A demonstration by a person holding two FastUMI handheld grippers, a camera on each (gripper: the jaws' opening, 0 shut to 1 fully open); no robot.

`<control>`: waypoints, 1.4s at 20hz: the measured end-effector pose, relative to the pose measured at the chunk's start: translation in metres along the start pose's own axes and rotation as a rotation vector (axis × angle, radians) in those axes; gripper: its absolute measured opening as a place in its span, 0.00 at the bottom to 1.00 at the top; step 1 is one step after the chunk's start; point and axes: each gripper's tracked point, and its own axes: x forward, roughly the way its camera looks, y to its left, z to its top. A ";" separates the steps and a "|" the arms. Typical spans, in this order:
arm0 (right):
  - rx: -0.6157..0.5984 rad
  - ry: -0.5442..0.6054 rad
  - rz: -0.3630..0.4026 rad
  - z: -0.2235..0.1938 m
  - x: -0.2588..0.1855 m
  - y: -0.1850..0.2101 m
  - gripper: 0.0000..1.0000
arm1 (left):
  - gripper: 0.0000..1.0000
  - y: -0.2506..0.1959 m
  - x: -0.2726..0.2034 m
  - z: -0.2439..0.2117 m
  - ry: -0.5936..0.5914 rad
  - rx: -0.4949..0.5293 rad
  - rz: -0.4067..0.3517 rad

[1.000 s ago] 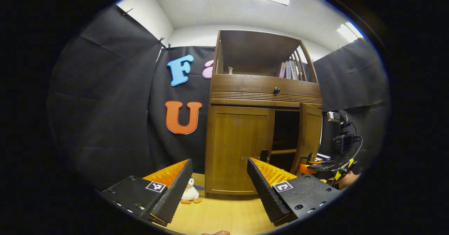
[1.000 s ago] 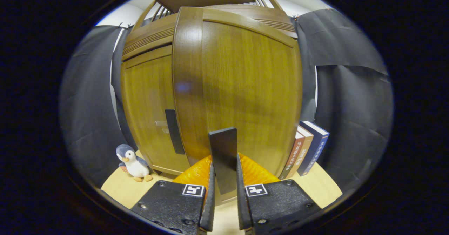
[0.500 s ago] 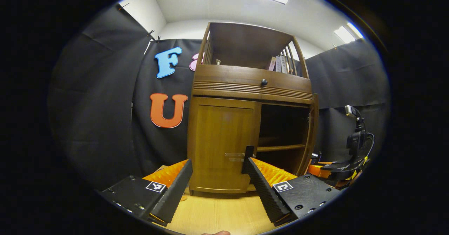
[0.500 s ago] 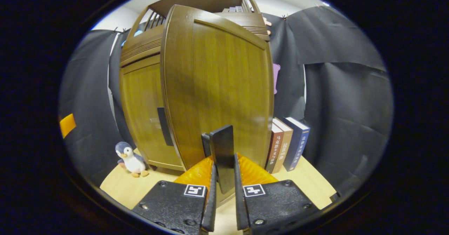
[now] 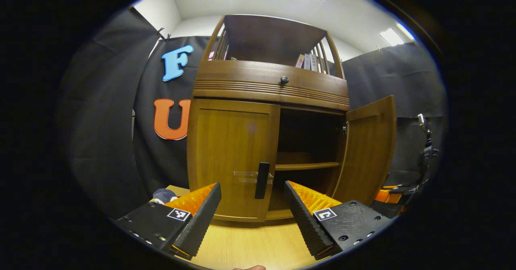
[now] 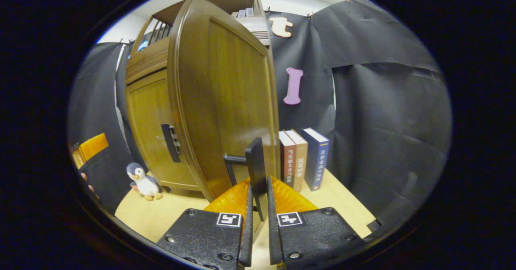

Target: Open the right door of the double-door shoe cabinet with the right hand, and open the left door with the left hand.

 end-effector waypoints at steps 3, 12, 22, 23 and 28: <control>0.033 0.004 -0.011 0.006 -0.002 -0.025 0.10 | 0.95 -0.018 0.020 -0.002 0.008 -0.012 -0.018; -0.066 -0.059 -0.015 0.020 -0.011 -0.052 0.12 | 0.95 -0.035 0.087 -0.027 0.069 0.018 -0.004; -0.019 -0.108 -0.093 0.032 -0.030 -0.099 0.12 | 0.94 -0.018 0.161 -0.062 0.132 -0.024 0.040; -0.014 -0.120 -0.086 0.035 -0.033 -0.099 0.12 | 0.82 -0.017 0.167 -0.061 0.124 -0.017 0.040; -0.028 -0.152 -0.104 0.045 -0.041 -0.109 0.12 | 0.92 -0.016 0.198 -0.070 0.132 0.008 0.053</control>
